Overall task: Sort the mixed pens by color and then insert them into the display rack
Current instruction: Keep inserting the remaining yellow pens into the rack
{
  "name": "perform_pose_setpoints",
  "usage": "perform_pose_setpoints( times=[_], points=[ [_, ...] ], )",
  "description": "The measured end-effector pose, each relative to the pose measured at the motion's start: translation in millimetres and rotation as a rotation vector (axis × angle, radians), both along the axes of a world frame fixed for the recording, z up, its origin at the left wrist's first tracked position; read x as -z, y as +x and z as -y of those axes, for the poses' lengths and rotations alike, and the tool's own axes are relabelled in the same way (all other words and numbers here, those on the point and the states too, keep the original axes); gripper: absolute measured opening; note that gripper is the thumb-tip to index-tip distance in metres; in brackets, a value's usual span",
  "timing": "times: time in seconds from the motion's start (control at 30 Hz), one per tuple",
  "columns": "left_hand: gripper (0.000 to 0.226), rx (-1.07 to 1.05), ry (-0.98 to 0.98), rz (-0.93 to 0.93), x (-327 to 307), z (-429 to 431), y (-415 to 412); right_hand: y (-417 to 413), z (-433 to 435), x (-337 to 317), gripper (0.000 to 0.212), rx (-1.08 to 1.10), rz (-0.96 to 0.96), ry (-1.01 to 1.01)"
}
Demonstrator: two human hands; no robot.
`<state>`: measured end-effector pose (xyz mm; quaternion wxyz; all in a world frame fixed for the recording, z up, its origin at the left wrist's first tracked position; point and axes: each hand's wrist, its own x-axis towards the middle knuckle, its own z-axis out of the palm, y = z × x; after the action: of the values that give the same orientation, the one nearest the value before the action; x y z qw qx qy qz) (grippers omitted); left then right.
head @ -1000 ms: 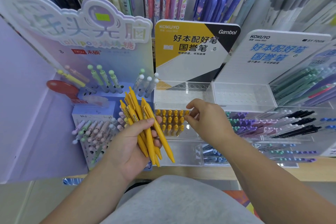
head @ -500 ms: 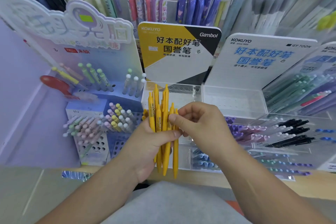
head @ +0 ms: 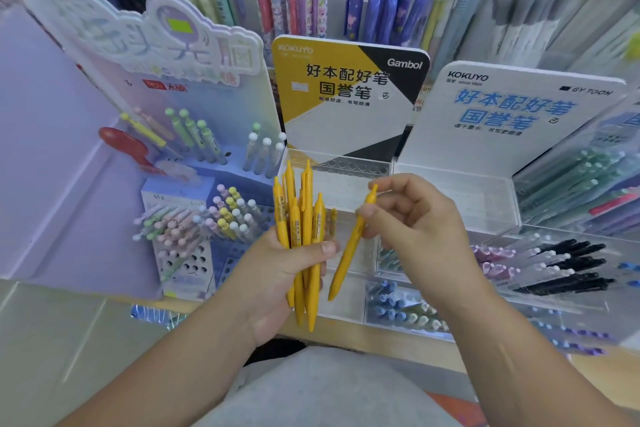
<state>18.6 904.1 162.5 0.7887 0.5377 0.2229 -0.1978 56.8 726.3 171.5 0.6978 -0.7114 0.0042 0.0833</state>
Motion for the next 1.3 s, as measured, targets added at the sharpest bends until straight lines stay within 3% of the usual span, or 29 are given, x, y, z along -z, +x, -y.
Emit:
perform_pose_setpoints(
  times=[0.2,0.63,1.3],
  points=[
    [0.032,-0.058,-0.062,-0.053,7,-35,4,-2,-6,3,0.016,0.165,0.093,-0.160],
    [0.028,0.004,-0.140,-0.093,18,-71,10,-12,-43,50,0.017,0.206,0.096,-0.528],
    [0.034,0.063,-0.203,-0.120,16,-75,15,-10,-55,75,0.017,0.056,0.138,-0.828]
  ],
)
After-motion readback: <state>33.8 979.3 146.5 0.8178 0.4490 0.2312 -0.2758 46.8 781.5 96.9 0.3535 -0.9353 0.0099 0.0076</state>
